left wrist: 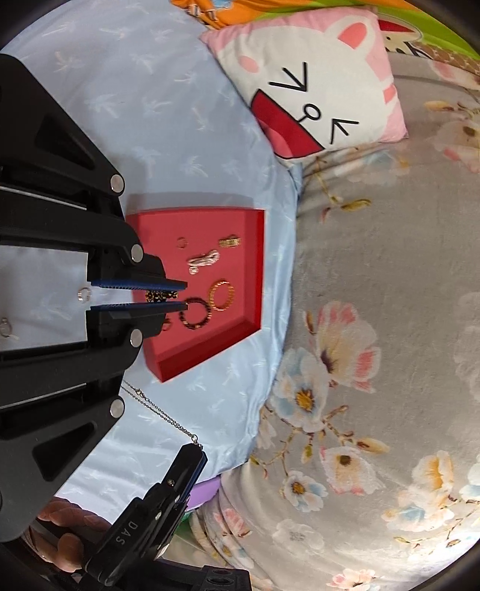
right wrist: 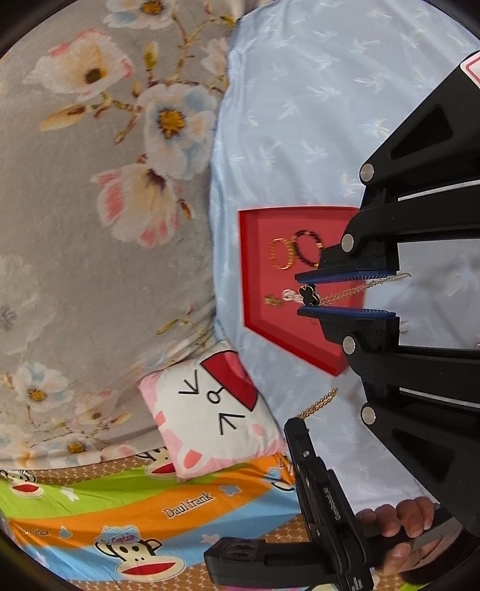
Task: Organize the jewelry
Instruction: 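Carry the chain and clover necklace into the red tray, opening both tools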
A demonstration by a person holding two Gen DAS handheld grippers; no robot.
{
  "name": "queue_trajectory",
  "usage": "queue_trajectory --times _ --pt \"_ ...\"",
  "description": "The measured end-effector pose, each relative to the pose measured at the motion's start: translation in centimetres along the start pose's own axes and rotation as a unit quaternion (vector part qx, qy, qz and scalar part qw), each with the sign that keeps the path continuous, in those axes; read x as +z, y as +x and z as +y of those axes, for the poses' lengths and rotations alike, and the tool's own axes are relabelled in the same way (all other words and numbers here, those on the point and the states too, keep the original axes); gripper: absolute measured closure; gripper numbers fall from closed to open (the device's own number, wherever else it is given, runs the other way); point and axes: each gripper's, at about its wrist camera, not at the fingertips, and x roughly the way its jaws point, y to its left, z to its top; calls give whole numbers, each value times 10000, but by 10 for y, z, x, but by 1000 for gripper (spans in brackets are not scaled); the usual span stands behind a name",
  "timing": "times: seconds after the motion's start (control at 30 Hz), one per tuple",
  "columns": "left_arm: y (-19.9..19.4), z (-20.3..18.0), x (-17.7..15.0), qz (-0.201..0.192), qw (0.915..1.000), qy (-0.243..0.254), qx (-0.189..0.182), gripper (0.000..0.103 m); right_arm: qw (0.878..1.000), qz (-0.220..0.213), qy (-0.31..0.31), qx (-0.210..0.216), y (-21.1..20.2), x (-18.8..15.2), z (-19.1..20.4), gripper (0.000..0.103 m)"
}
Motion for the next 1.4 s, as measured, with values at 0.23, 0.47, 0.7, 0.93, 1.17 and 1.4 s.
queue_trajectory --times 0.23,0.47,0.7,0.93,1.17,1.4 --pt "27 9 42 -44 10000 -25 -20 98 9996 -209 11 201 21 54 4 92" --pt "75 24 61 158 9998 -61 89 98 9997 -20 63 243 70 71 2 92" --pt "131 41 56 471 9985 -87 259 98 9986 453 109 261 127 47 -3 92" --pt "172 55 48 668 9968 -131 427 98 9960 825 204 267 169 20 -13 92" --pt "200 64 42 803 9947 -112 638 98 9936 1069 258 259 196 1 -21 92" --pt "208 73 39 790 9931 -235 830 98 9935 1097 217 200 207 -9 -22 88"
